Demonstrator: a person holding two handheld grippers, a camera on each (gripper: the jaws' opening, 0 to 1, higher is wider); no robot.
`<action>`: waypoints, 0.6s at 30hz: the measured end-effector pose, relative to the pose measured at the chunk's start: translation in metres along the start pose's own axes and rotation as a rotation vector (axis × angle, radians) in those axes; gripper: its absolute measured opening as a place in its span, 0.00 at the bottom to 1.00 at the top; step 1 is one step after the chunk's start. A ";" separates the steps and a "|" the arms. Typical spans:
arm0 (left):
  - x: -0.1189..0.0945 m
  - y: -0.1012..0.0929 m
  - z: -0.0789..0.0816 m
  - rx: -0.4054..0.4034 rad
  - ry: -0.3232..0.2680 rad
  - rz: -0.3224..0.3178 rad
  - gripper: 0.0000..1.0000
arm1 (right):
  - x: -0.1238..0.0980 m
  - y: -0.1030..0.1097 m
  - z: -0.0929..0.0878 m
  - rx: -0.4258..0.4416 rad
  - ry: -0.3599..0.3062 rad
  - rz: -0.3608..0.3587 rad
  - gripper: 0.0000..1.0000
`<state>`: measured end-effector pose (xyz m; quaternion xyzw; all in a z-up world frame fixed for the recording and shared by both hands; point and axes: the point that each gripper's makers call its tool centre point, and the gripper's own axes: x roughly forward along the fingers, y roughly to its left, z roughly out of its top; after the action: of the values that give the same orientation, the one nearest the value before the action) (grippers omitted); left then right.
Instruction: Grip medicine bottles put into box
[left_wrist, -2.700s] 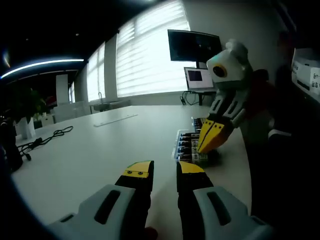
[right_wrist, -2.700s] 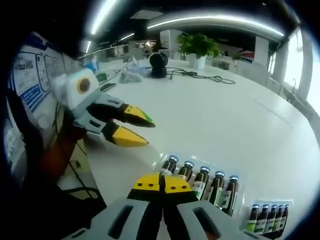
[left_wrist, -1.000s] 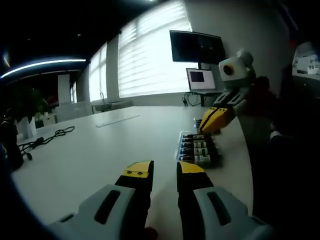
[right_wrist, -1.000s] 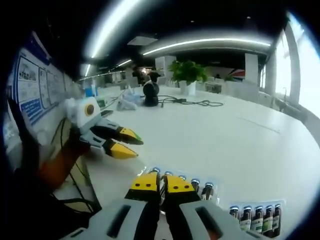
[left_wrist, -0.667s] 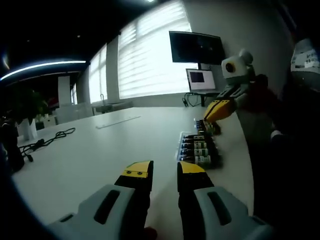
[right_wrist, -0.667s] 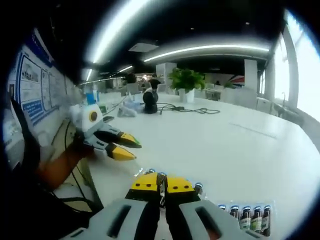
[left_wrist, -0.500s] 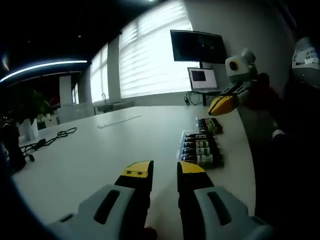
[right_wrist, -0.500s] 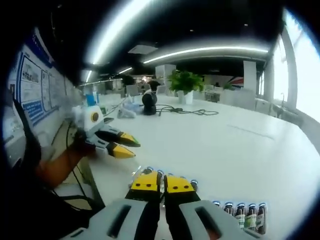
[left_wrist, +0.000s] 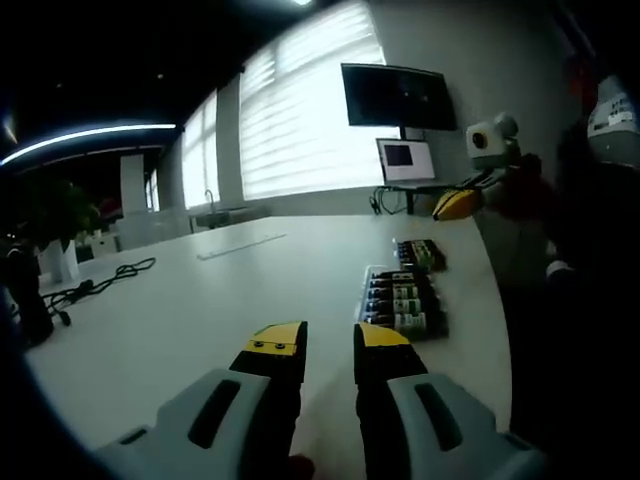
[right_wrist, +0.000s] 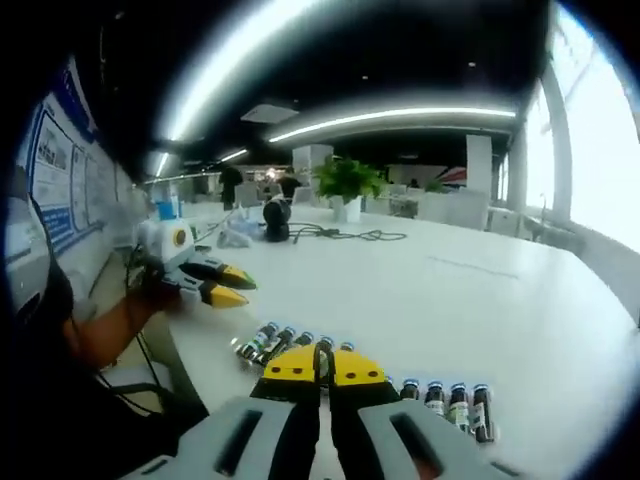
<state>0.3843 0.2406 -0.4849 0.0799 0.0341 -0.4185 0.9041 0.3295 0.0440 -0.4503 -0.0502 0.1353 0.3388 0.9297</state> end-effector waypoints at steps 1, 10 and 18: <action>0.000 -0.001 0.000 0.001 0.000 -0.002 0.13 | -0.003 -0.002 -0.001 0.008 -0.005 -0.005 0.00; -0.001 -0.003 0.001 0.008 -0.007 -0.007 0.13 | -0.025 -0.016 -0.016 0.081 -0.043 -0.068 0.00; -0.001 -0.003 0.000 0.009 -0.005 -0.007 0.13 | -0.046 -0.027 -0.019 0.091 -0.084 -0.129 0.00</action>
<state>0.3819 0.2392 -0.4854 0.0828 0.0300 -0.4218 0.9024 0.3094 -0.0088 -0.4558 -0.0020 0.1078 0.2737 0.9558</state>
